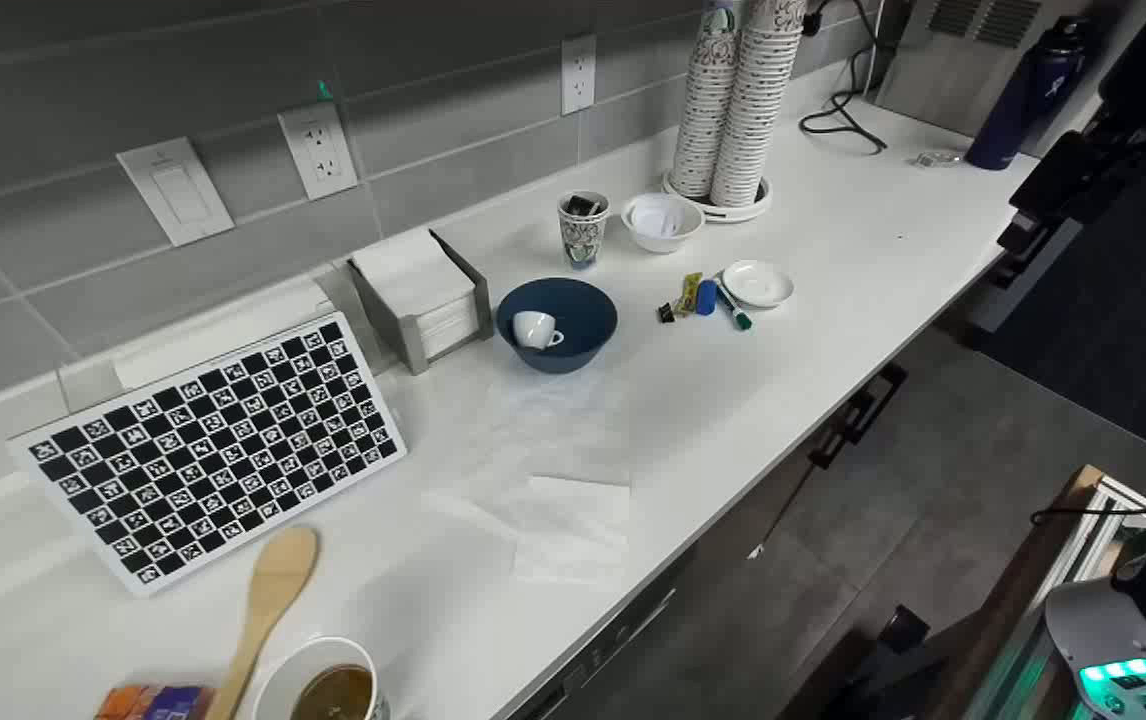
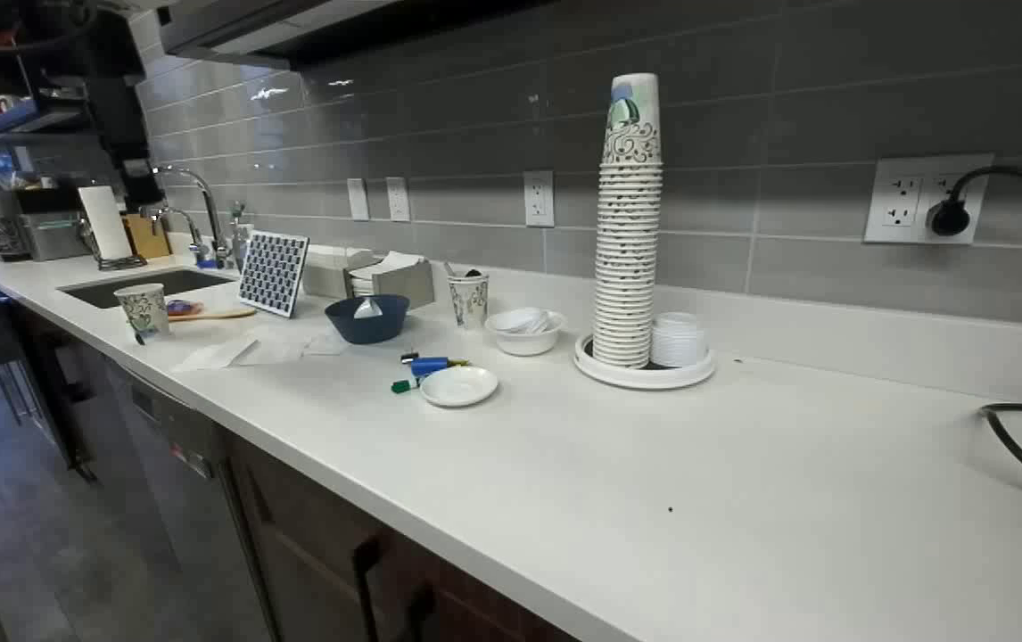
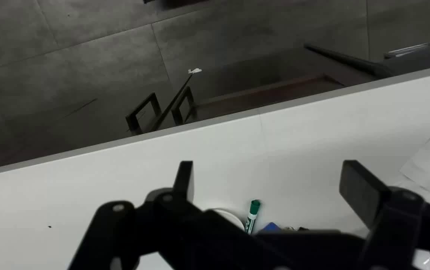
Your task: Put the blue cylinder and the yellow thing onto the bowl
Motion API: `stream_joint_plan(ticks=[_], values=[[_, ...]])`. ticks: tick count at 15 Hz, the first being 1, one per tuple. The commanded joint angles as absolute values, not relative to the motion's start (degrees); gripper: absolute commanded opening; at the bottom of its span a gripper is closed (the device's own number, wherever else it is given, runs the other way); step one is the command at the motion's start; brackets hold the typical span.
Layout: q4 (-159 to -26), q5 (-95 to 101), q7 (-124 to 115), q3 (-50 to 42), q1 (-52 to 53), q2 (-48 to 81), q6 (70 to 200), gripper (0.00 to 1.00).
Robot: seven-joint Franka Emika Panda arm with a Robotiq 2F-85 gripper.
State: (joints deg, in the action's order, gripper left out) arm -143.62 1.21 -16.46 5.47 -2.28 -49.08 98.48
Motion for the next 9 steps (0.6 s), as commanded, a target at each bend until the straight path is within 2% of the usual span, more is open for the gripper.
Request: stream_joint_plan(ticks=[1, 5, 9], values=[[-143.46, 1.04, -16.26, 5.67, -2.6, -49.04, 98.33, 1.0], [-143.04, 0.04, -19.69, 6.34, -3.67, -48.57, 98.37, 1.0], [-141.54, -5.96, -35.81, 12.59, -4.89, -39.6, 102.38, 1.0]])
